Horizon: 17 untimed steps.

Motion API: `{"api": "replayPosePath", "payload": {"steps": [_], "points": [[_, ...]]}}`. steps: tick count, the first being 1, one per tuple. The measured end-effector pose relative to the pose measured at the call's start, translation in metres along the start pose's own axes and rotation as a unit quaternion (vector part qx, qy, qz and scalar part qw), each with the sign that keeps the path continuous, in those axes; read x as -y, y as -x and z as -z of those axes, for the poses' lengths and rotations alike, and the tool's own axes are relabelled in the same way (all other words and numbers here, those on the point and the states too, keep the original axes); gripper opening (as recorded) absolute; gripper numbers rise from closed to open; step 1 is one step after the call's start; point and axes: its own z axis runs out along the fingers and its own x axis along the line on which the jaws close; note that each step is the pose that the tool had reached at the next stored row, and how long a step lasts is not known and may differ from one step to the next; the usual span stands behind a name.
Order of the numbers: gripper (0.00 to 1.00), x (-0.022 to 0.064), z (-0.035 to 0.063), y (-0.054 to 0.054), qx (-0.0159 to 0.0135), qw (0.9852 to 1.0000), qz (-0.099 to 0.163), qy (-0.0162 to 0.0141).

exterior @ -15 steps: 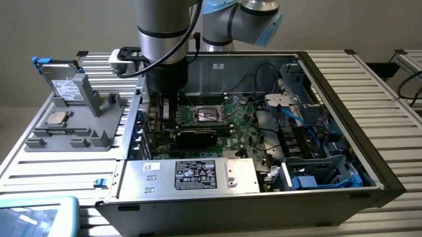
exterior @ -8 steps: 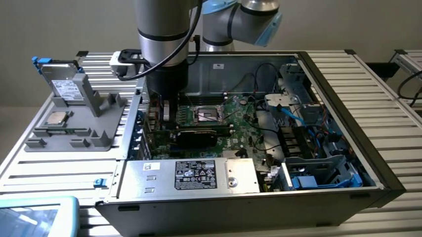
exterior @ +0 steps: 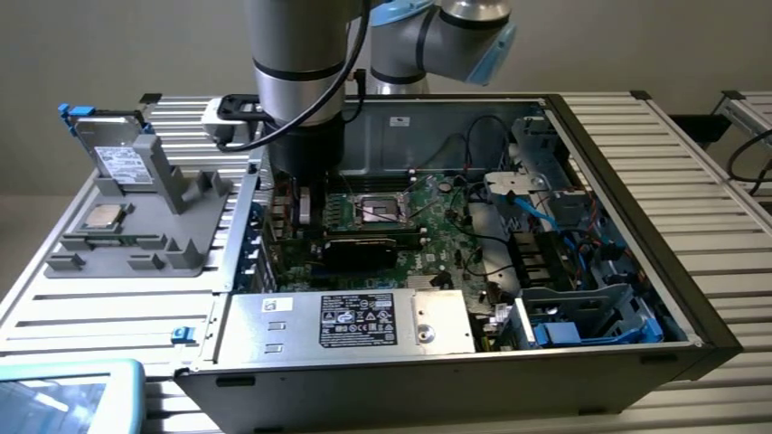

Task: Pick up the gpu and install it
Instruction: 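Press down on the gpu until it lock into place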

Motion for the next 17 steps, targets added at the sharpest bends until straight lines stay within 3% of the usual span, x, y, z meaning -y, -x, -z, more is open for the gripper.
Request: {"api": "replayPosePath", "payload": {"steps": [17], "points": [[0.12, -0.0001, -0.0060, -0.0020, 0.0021, 1.0000, 0.000, 0.0001]]}}
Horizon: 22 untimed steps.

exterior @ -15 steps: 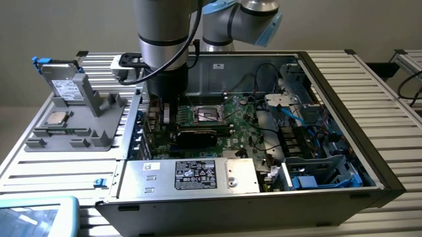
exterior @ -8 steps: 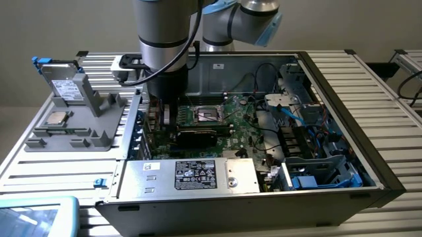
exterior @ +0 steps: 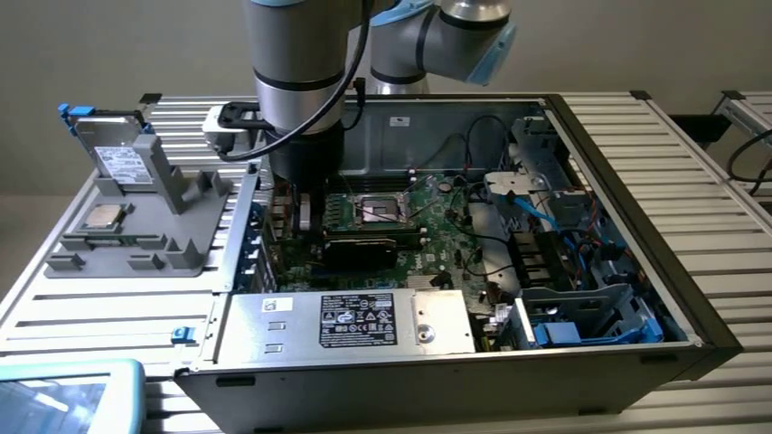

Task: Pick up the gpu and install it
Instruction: 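Press down on the gpu until it lock into place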

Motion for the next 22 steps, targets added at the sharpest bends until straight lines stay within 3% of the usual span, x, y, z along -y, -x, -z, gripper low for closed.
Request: {"api": "replayPosePath", "payload": {"steps": [13, 15, 19, 22], "points": [[0.12, 0.0001, -0.0025, 0.000, 0.0004, 1.0000, 0.000, 0.0000], [0.12, 0.0000, -0.0002, 0.000, 0.0015, 1.0000, 0.000, -0.0003], [0.12, -0.0005, 0.0092, 0.000, 0.0007, 1.0000, 0.000, 0.0015], [0.12, -0.0005, 0.0092, 0.000, 0.0006, 1.0000, 0.000, 0.0015]]}}
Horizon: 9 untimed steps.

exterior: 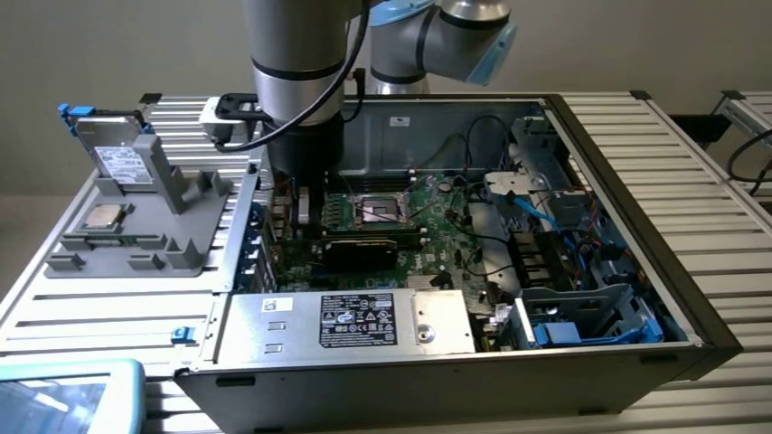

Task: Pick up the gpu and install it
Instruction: 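Press down on the gpu until it lock into place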

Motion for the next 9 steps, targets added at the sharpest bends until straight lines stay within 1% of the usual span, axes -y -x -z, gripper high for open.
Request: {"api": "replayPosePath", "payload": {"steps": [1, 3, 9], "points": [[0.12, 0.0001, 0.0001, 0.000, 0.0000, 1.0000, 0.000, 0.0000], [0.12, 0.0045, 0.0004, 0.000, -0.0001, 1.0000, 0.000, 0.0000], [0.12, 0.0316, 0.0019, -0.004, -0.0001, 1.0000, 0.000, 0.0002]]}}
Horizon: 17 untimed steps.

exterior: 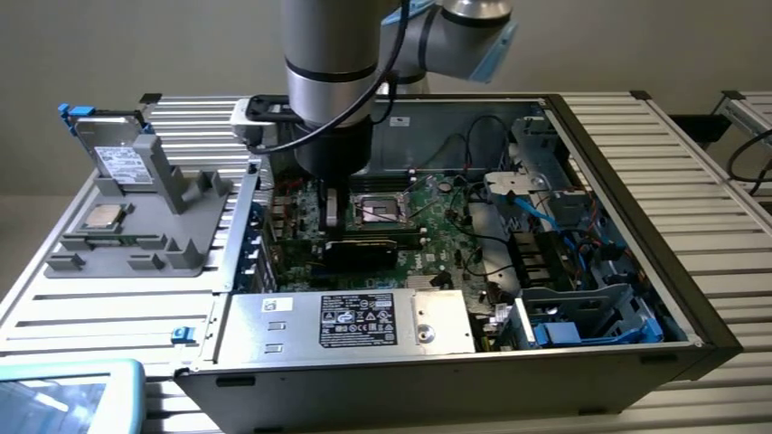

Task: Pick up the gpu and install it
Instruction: 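Press down on the gpu until it lock into place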

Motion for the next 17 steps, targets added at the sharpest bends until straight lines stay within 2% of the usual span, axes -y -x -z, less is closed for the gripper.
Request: {"api": "replayPosePath", "payload": {"steps": [11, 17], "points": [[0.12, 0.0443, 0.0020, -0.003, 0.0010, 1.0000, 0.000, 0.0007], [0.12, 0.0476, -0.0015, 0.004, 0.0028, 1.0000, 0.000, 0.0008]]}}
